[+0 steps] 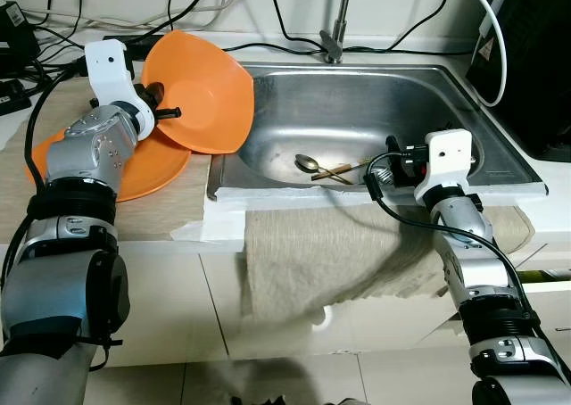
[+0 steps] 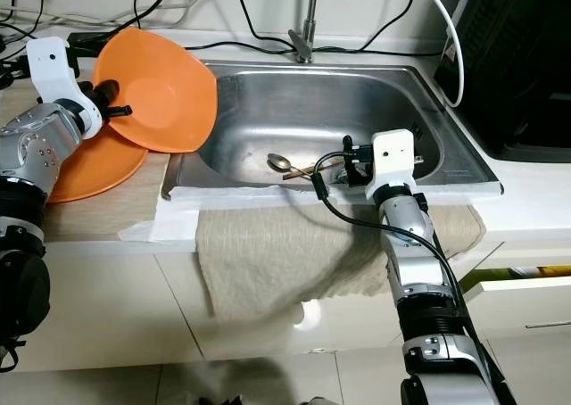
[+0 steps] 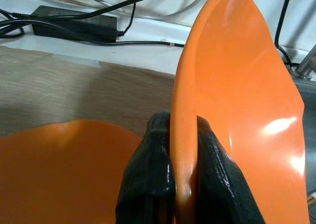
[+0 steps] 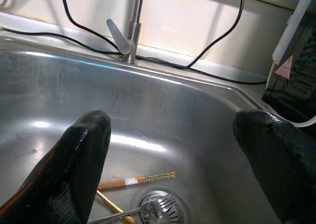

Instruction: Kitchen organization

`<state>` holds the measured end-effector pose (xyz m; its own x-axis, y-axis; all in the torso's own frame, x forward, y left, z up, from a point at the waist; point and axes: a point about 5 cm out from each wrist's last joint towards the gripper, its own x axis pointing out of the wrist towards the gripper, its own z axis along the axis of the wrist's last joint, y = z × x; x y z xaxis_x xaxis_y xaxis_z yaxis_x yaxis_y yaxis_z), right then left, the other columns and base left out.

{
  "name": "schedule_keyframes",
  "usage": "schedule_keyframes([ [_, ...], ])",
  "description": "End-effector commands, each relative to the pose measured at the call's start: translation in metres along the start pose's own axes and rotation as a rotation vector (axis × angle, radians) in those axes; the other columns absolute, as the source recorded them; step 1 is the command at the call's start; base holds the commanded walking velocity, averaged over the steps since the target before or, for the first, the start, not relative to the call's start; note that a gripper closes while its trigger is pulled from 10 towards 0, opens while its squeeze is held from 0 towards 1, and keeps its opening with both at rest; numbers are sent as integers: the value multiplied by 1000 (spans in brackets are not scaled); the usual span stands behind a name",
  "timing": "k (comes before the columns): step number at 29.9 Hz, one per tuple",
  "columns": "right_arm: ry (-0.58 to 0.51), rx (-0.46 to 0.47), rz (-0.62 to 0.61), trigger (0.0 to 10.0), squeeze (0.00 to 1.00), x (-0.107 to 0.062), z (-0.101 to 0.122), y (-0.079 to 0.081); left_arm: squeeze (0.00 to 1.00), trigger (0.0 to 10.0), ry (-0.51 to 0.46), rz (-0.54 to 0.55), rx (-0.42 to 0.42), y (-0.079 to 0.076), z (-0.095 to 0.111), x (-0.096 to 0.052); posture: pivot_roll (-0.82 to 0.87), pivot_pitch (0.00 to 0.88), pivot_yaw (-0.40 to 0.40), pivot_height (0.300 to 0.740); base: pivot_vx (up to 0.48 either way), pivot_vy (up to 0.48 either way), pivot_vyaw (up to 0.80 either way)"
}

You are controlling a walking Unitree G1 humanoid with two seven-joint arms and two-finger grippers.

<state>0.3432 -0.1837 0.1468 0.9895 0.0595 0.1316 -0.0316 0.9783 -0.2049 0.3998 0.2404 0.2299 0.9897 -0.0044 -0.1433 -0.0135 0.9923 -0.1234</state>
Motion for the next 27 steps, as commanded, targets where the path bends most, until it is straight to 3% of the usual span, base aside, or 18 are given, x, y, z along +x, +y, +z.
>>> schedule_keyframes([
  [1,-25,0,-13,10000,0,0,5,-2,0,0,83,28,28,6,-17,-1,-5,0,-33,740,0,0,0],
  [27,-43,-1,-13,10000,0,-10,10,-2,0,0,79,22,30,9,-13,-7,20,0,-24,740,0,0,0],
])
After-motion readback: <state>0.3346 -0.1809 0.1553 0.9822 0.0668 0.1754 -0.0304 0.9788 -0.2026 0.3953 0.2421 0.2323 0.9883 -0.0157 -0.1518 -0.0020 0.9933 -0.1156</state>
